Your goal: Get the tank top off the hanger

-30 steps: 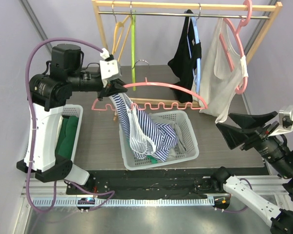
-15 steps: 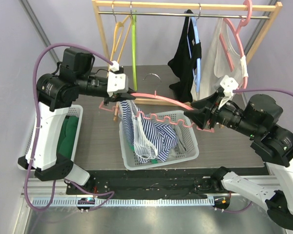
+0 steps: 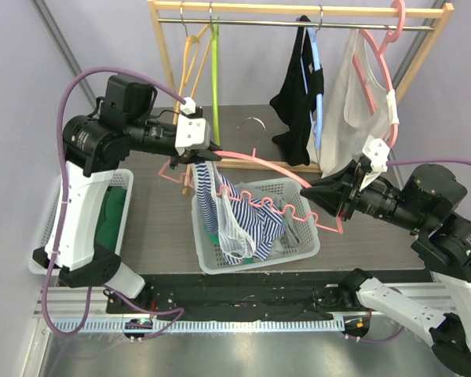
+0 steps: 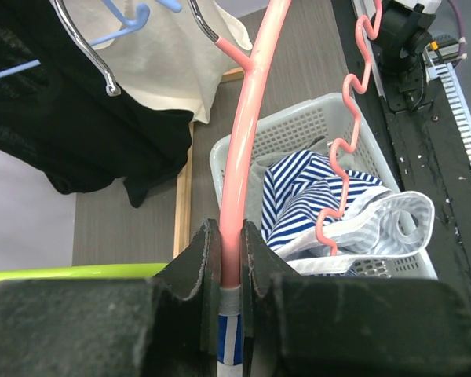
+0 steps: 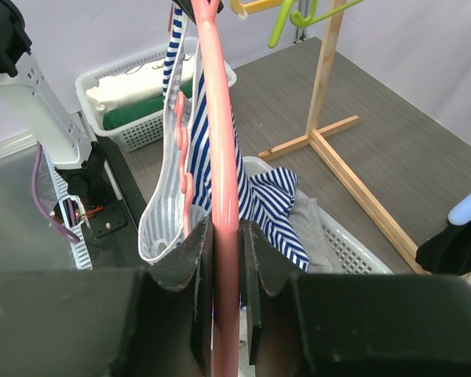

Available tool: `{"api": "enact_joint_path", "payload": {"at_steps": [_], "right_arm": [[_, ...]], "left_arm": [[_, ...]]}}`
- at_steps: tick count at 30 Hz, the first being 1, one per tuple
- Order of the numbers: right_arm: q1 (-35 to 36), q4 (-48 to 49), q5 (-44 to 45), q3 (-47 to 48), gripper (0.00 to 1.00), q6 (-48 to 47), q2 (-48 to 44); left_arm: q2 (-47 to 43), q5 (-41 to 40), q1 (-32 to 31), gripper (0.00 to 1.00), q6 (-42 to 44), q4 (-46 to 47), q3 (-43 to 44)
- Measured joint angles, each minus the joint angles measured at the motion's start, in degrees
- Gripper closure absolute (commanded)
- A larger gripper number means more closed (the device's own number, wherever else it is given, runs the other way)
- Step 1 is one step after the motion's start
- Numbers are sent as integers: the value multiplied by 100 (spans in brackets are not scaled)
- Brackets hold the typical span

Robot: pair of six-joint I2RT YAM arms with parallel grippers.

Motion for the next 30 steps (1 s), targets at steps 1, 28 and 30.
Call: {"api": "enact_joint_path", "payload": {"at_steps": [1,28,30], "right_arm": [[-2,9,-7,-33,99,9,-26],[-22,-264,492,-24,99,44,-793],[-22,-256,588,0,99,-31,-804]], "left_arm": [[22,7,-11,97,-55,-17,31],[-1460,-2310,0,20,-3314,2186,-1399],[-1746,-2387,-4,21,-3368,2205,-1867]]}}
